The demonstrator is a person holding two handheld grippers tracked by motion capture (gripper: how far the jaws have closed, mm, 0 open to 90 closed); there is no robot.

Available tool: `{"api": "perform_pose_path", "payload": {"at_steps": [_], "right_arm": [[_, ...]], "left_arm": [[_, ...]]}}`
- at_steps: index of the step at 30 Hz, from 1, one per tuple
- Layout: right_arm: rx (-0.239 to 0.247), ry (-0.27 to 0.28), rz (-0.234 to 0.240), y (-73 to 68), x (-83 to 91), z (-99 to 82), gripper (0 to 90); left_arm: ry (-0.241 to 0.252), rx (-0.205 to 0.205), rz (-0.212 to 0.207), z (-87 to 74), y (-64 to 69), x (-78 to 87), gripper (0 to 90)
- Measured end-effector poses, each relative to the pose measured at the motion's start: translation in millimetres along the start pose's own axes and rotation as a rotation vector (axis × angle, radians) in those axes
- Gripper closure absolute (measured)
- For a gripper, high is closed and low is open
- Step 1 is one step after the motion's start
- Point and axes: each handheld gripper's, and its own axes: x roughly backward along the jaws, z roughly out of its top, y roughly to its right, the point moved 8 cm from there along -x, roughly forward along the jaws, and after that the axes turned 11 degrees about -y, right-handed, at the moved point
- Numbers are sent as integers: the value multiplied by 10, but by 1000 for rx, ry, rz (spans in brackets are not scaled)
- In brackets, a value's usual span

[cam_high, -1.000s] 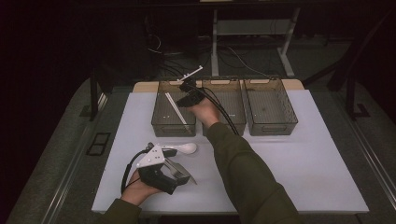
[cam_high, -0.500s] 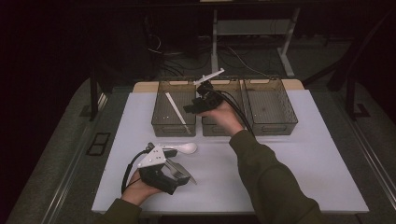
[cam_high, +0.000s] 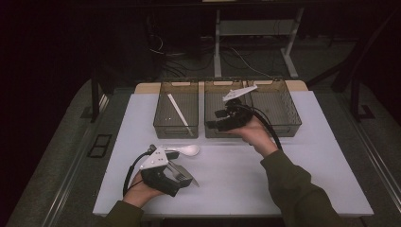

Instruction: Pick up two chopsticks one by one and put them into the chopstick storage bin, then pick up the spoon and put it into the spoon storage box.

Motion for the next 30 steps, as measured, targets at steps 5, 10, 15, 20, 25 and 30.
{"api": "perform_pose_path", "payload": {"at_steps": [5, 10, 15, 20, 25, 30], "right_arm": [[20, 28, -2, -10, 174, -231, 334], [22, 44, -15, -11, 322, -446, 329], [18, 66, -20, -1, 428, -630, 304], [18, 62, -55, 9, 469, -834, 272], [18, 61, -71, 0, 488, -1027, 228], [15, 74, -109, 9, 533, -1208, 196]], "left_arm": [[-1, 6, 5, -4, 3, 7, 0], [-5, 6, 6, -8, -4, -1, 0], [-7, 9, 9, -16, -4, -2, 0], [-9, 10, 12, -17, -10, -1, 0], [-10, 13, 13, -19, -3, 1, 0], [-6, 16, 17, -16, -7, 10, 0]]}}
